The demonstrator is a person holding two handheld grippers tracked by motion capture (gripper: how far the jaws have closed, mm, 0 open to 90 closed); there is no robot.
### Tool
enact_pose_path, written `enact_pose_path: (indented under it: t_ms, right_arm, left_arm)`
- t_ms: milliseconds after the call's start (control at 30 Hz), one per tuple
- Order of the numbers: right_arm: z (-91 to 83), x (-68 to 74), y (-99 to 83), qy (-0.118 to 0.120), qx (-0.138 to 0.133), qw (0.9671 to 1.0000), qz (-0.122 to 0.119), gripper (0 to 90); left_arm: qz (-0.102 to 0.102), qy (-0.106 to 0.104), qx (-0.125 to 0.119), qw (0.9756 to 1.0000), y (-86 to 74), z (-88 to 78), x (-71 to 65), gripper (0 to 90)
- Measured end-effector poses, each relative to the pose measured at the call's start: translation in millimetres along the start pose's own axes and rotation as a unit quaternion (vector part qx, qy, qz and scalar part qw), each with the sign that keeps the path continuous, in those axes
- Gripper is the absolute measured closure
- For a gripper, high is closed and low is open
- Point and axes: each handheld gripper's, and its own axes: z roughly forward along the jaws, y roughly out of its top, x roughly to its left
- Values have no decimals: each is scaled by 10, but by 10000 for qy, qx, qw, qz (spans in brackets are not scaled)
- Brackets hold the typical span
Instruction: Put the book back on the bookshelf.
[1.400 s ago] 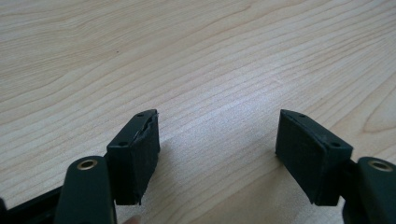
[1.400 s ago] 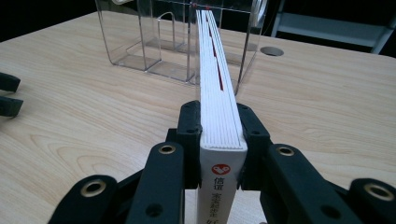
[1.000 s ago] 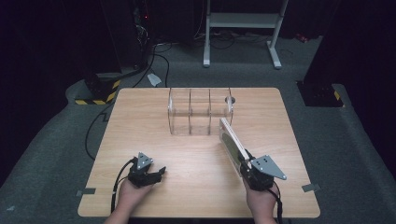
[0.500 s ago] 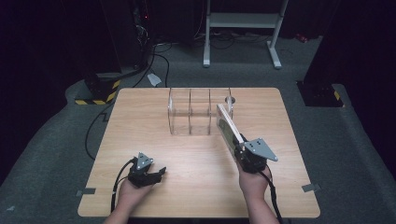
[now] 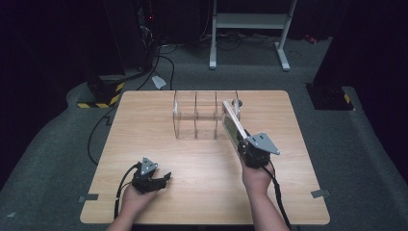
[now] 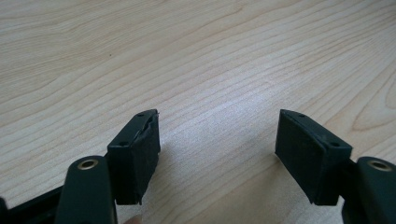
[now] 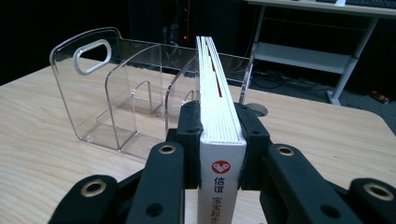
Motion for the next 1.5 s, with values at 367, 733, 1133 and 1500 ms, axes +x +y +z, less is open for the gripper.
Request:
enact_pose_path:
  t_ms: [367, 733, 1133, 1500]
  right_arm:
    - [157, -14, 53, -82, 29, 9999, 55, 754]
    - [444, 32, 98, -171, 98, 9997, 107, 754]
    - [641, 42, 101, -299, 137, 9993, 181, 754]
    - [767, 93, 91, -380, 151, 9991, 122, 754]
  left_arm:
    - [-28, -10, -26, 10000, -2, 0, -1, 310]
    - [-23, -48, -15, 10000, -3, -9, 9, 311]
    - [-44, -43, -25, 10000, -6, -11, 7, 312]
    - [-48, -44, -42, 10000, -9, -14, 8, 314]
